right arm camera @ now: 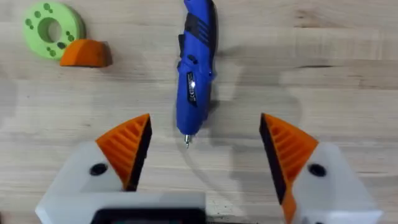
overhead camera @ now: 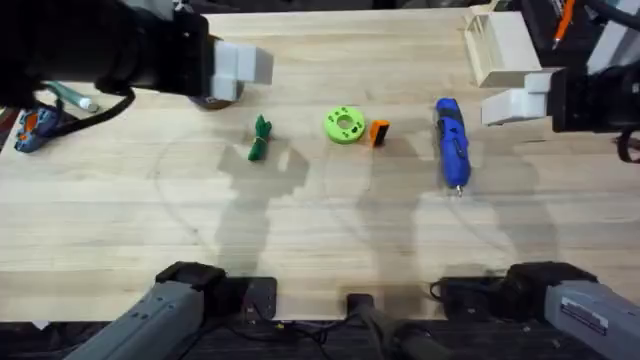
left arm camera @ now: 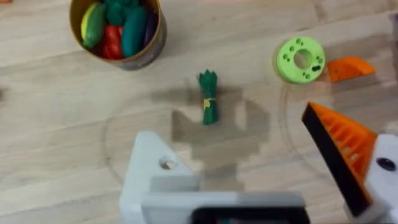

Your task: Pick up the gripper from the table and insert it into the empty holder that is missing its gripper. Then pick up a screw, insert it into the mounting hole, and use the screwdriver to tighten it. Finally, clean up the table by picking up the vegetable and placing it into the bucket.

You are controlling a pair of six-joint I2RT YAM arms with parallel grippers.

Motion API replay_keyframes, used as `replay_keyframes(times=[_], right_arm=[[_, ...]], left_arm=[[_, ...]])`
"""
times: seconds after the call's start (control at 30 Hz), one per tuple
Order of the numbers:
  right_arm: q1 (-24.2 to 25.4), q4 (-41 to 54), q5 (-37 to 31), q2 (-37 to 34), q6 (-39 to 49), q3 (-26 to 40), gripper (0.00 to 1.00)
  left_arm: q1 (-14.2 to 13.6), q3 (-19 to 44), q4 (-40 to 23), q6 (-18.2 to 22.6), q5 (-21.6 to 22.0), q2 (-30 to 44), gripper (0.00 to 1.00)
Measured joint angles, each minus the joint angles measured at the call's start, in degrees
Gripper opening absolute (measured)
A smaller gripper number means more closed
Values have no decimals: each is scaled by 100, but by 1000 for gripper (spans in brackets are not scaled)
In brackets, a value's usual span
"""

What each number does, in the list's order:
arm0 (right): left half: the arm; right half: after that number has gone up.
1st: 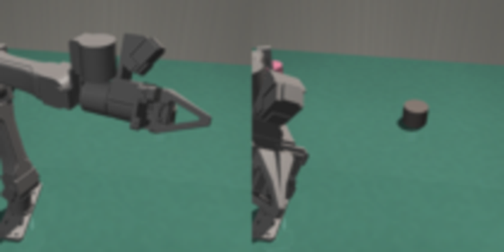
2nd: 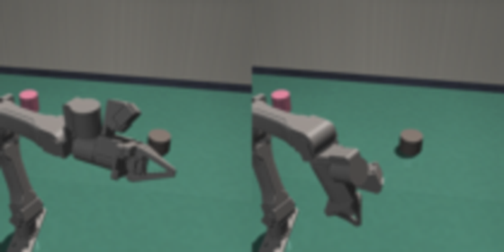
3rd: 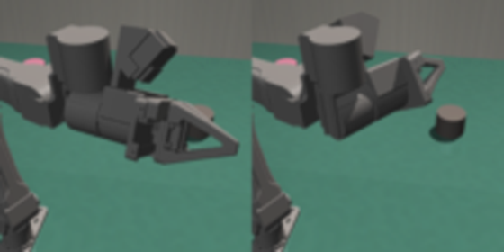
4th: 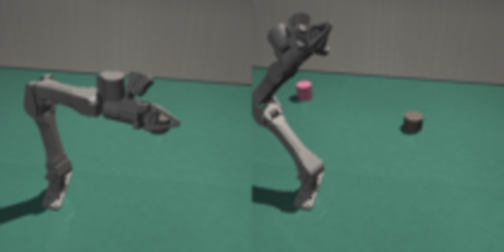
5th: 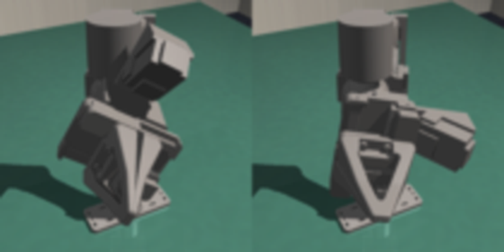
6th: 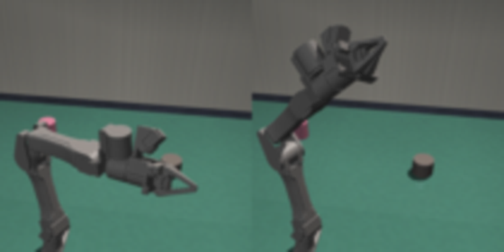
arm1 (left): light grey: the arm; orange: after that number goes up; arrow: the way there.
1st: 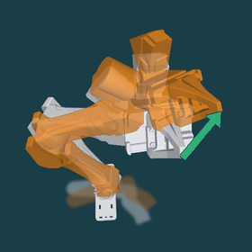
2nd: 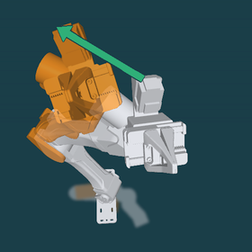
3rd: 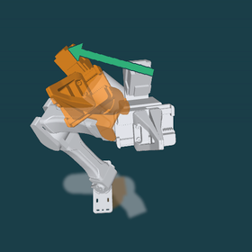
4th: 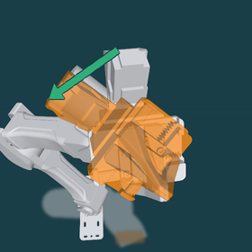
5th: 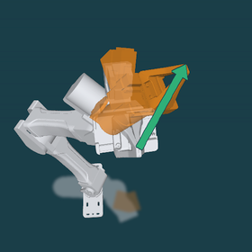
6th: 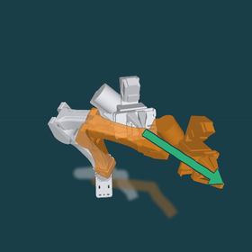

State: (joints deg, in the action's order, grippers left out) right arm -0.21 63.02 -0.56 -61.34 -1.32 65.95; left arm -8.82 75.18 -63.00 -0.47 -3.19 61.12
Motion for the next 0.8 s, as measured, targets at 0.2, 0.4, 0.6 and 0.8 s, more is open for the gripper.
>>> replay_keyframes(times=[0.2, 0.4, 0.6, 0.8], right_arm=[[0, 0, 0, 0, 0, 1, 991], [0, 0, 0, -2, 0, 2, 991], [0, 0, 0, 0, 0, 2, 991], [0, 2, 0, 0, 0, 2, 992]], left_arm=[[0, 0, 147, 0, 1, -375, 985], [0, 0, -32, 0, 123, -446, 986], [0, 0, 531, -2, 303, -412, 987], [0, 0, 772, 0, 453, -212, 986]])
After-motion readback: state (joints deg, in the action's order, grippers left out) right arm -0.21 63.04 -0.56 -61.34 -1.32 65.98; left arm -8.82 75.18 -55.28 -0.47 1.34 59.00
